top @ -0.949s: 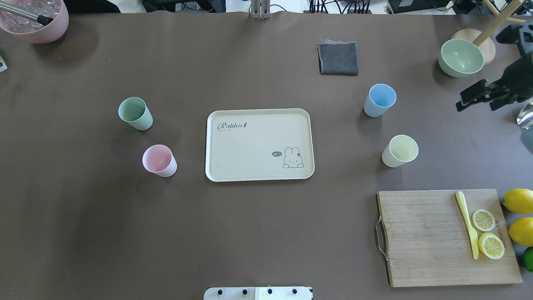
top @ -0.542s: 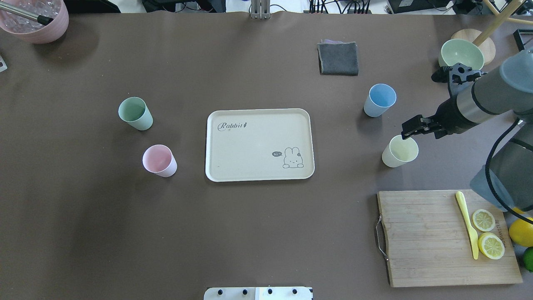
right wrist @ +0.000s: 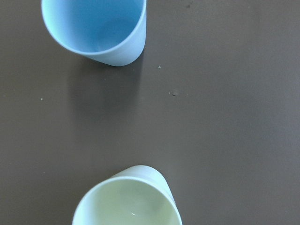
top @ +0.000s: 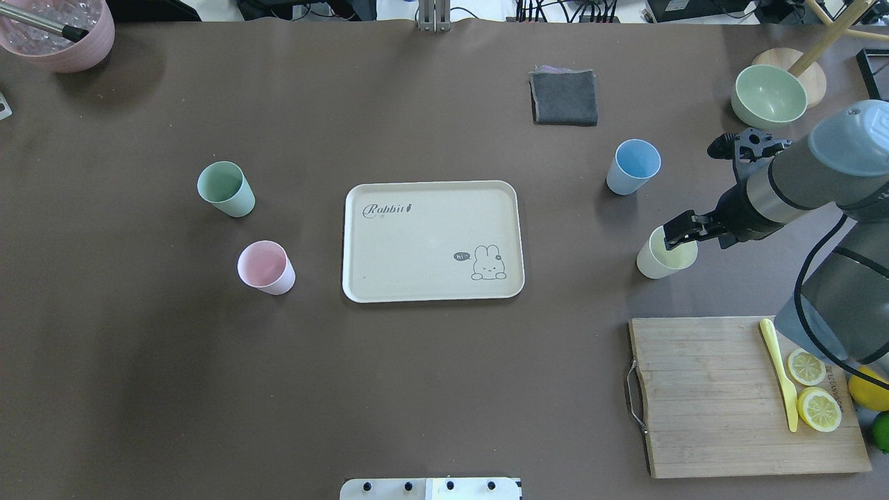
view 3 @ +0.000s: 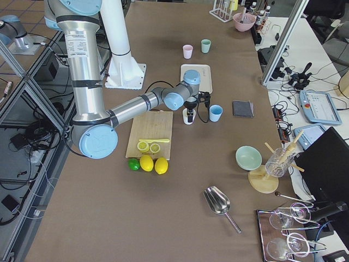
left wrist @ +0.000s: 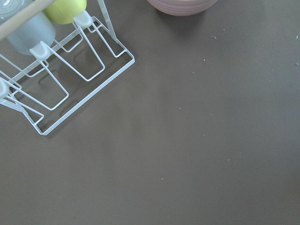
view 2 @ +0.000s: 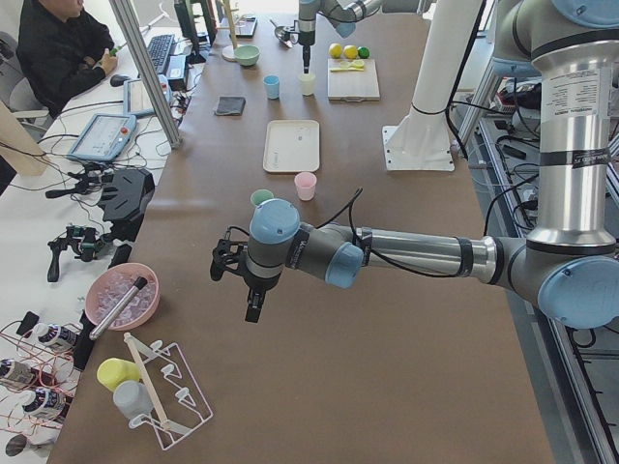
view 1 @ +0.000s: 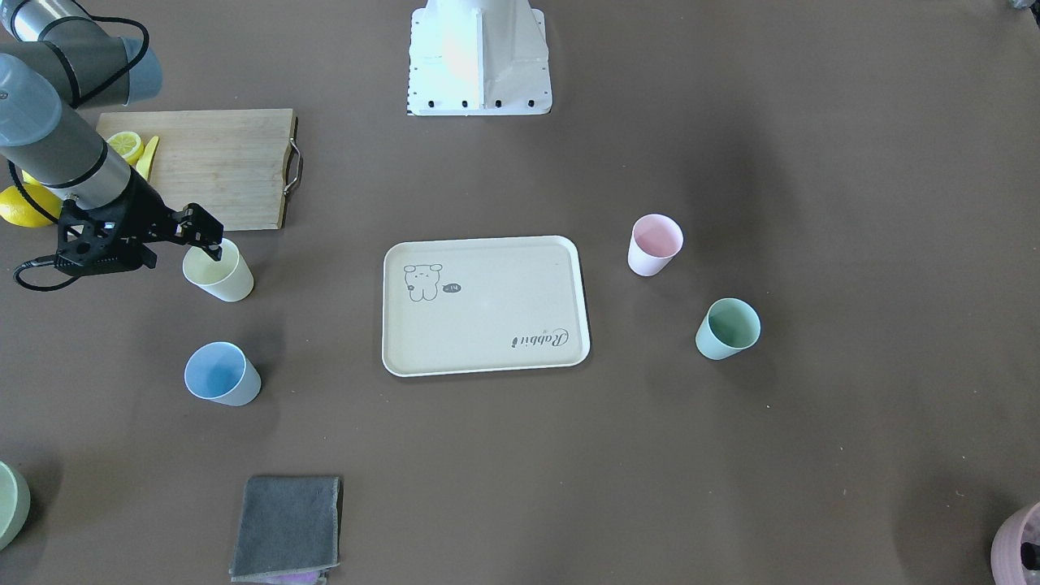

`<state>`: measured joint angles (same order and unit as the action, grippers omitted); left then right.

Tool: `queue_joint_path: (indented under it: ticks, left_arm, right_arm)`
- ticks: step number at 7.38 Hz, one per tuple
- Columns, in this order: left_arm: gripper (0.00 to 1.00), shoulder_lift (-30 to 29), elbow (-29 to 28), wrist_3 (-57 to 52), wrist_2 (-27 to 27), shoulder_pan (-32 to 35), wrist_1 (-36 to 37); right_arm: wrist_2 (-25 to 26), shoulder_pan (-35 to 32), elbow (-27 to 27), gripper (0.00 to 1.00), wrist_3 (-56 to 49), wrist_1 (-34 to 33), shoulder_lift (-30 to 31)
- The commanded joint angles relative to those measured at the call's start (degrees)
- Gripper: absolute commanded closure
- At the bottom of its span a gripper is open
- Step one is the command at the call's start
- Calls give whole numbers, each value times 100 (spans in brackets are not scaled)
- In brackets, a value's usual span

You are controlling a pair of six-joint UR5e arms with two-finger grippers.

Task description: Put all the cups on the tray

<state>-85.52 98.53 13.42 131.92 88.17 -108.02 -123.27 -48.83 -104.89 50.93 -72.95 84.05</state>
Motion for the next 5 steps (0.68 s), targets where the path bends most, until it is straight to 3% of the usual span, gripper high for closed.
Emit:
queue_joint_path:
  ticks: [1, 2, 3, 5]
  left_arm:
    - [2, -8, 8, 2, 0, -1, 0]
    - [2, -26, -9, 3, -9, -1, 9]
    - [2, -35, -18, 3, -9, -1, 9]
    - [2, -43, -9, 3, -9, 8, 9]
  right_arm:
    - [-4, 49, 66, 19, -30, 9, -2]
    - [5, 102, 66, 67, -30, 9, -2]
    - [136, 172, 66, 100, -30, 0, 6]
    - [216, 260, 66, 100, -30, 0, -29]
